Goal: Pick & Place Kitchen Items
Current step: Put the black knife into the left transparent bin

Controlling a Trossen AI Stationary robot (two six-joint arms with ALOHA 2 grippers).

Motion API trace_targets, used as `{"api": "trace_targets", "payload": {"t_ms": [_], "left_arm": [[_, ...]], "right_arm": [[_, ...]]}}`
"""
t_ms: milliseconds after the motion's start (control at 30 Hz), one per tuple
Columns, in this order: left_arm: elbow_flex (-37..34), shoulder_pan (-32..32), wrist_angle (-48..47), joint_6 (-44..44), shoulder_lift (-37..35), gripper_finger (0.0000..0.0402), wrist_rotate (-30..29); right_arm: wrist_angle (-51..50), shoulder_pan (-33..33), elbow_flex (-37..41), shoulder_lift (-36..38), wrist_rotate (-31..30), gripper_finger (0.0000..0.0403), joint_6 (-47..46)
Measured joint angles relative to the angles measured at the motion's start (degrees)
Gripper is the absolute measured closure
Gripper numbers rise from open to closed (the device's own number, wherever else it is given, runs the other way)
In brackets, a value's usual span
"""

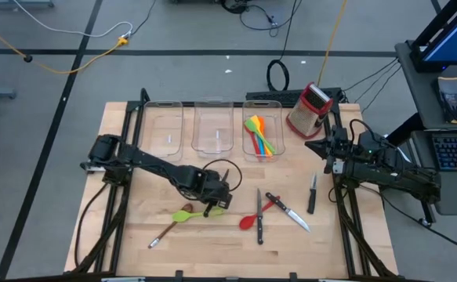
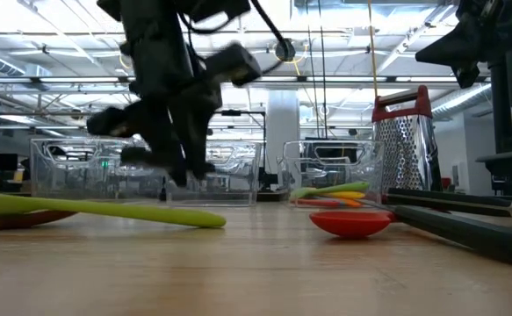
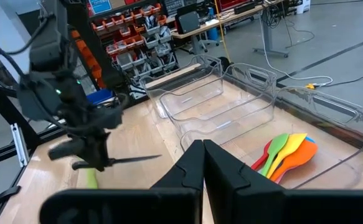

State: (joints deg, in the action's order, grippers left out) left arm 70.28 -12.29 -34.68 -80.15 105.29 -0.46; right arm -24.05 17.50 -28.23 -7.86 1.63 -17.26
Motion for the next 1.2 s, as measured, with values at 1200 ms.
{"api": "trace_targets", "payload": {"t_ms": [1200], "left_arm": [[0.2, 0.0, 72.1, 43.4, -8.9, 0.0347, 8.7]], "right_arm": [[0.0, 0.0, 0.0, 0.0, 0.0, 0.0403, 0.0]]}}
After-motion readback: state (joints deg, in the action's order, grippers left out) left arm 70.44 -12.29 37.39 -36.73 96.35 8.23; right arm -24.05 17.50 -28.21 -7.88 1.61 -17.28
